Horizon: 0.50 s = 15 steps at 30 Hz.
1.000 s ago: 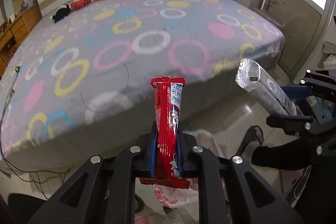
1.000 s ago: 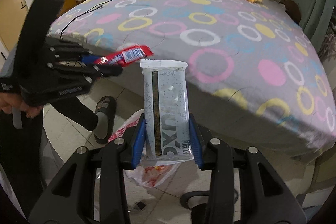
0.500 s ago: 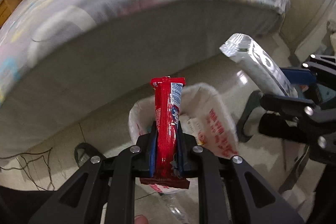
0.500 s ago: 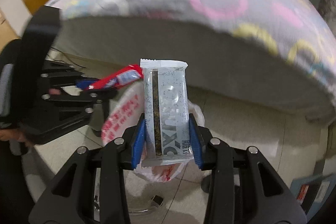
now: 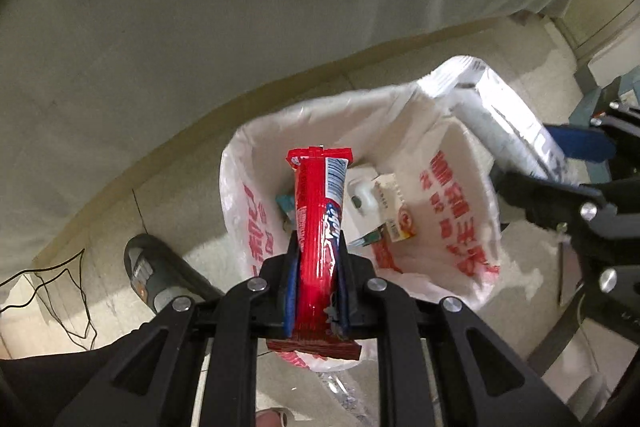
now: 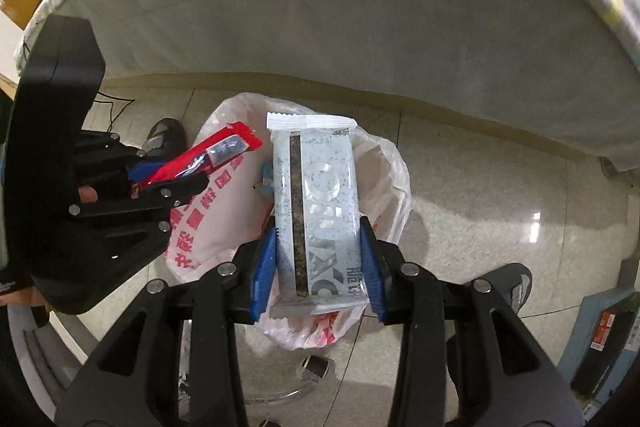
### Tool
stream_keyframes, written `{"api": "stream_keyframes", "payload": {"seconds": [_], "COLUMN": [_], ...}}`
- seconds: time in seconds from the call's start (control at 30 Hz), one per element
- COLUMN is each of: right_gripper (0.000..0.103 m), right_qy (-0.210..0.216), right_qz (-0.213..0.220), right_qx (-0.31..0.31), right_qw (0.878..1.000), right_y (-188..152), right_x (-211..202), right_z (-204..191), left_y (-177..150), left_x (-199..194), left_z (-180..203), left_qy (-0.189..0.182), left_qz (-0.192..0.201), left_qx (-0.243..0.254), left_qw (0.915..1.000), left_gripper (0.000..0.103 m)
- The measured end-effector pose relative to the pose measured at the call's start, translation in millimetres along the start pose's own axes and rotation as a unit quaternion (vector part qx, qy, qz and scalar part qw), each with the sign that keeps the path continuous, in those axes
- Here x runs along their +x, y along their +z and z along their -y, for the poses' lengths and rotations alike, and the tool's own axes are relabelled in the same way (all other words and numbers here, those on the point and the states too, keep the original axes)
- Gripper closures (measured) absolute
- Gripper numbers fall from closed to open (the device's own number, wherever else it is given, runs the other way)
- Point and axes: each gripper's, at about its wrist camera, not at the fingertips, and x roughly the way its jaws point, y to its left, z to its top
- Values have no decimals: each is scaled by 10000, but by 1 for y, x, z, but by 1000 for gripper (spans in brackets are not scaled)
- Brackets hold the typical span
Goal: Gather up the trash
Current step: 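Open both tools to drop the candy bar and wrapper into the bag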
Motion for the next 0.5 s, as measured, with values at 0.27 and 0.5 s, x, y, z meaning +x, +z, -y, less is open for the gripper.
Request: {"api": "stream_keyframes", "payload": {"seconds": [0.27, 0.5], "right_gripper": [65, 34], "right_qy": [69, 92], "right_qz": [-327, -429], "right_qx": [65, 195], "right_qw": [9994, 9988], "right_y": [6, 3], "right_x": [30, 44], "right_z": [8, 12], "left_y": [-1, -1], "left_x": [21, 28], "left_z": [-1, -4], "left_qy": [-21, -115], "left_qz": [-252, -420], "left_qx": [-15, -91], "left_qw": [9997, 9990], "left_gripper": [85, 29]}}
